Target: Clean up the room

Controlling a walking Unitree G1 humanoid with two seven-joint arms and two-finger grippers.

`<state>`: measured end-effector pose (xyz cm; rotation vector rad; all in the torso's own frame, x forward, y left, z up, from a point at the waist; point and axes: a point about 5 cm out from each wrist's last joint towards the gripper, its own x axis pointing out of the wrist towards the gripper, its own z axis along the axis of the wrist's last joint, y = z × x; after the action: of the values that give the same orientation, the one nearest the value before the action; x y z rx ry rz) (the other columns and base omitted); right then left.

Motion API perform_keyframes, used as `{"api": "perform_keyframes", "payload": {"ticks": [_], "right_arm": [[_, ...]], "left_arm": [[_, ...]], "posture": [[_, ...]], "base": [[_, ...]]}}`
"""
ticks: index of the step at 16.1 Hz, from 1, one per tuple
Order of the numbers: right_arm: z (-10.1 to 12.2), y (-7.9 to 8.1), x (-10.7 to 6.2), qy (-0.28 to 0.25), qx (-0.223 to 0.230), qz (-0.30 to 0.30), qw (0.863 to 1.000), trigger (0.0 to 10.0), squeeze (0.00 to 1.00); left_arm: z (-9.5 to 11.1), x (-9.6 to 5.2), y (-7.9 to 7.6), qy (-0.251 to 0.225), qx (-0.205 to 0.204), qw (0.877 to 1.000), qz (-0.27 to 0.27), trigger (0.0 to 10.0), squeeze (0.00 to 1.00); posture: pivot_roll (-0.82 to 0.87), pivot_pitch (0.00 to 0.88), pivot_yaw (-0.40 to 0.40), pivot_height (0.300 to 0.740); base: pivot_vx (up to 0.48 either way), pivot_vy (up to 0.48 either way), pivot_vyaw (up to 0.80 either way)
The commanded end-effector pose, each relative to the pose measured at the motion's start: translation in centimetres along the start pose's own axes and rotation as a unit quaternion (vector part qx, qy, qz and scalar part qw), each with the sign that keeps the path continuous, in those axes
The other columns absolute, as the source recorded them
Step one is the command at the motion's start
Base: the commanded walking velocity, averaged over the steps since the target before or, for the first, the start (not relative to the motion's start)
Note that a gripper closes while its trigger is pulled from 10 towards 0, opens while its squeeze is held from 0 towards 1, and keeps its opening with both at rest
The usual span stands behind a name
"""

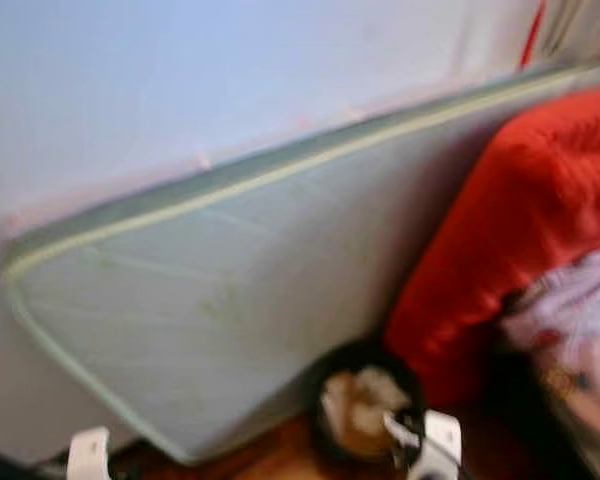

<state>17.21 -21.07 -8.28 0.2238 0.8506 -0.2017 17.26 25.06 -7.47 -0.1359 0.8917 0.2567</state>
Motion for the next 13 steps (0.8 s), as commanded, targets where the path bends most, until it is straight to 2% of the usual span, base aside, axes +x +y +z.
{"api": "perform_keyframes", "payload": {"ticks": [1, 5, 7, 11, 13], "right_arm": [[-0.4, -0.4, -0.2, 0.006, 0.006, -0.007, 1.0, 10.0, 0.0], [-0.3, -0.7, -0.2, 0.003, 0.003, -0.017, 1.0, 10.0, 0.0], [0.8, 0.4, 0.3, -0.005, -0.005, -0.017, 1.0, 10.0, 0.0], [0.3, 0.2, 0.2, 0.013, -0.007, -0.017, 1.0, 10.0, 0.0], [0.0, 0.1, 0.1, 0.02, -0.007, -0.017, 1.0, 10.0, 0.0]], "left_arm": [[0.0, 0.0, -0.1, 0.0, -0.002, 1.0, -0.002, 10.0, 0.0], [-0.3, 0.0, -0.2, 0.004, -0.007, 1.0, -0.002, 10.0, 0.0], [-0.4, 0.0, -0.5, 0.005, -0.01, 1.0, -0.003, 10.0, 0.0], [-0.5, 0.0, -0.7, 0.006, -0.015, 1.0, -0.002, 10.0, 0.0], [-0.6, -0.1, -0.2, 0.006, -0.021, 1.0, 0.004, 10.0, 0.0]], "posture": [[0.06, 0.0, 0.009, 0.74], [0.07, 0.0, 0.0, 0.74], [0.08, 0.0, -0.008, 0.74], [0.07, 0.0, -0.013, 0.74], [0.07, 0.0, -0.013, 0.74]], "base": [[0.0, 0.0, 0.0], [0.0, 0.0, 0.0], [0.0, 0.0, 0.0], [0.0, 0.0, 0.0], [0.0, 0.0, 0.0]]}}
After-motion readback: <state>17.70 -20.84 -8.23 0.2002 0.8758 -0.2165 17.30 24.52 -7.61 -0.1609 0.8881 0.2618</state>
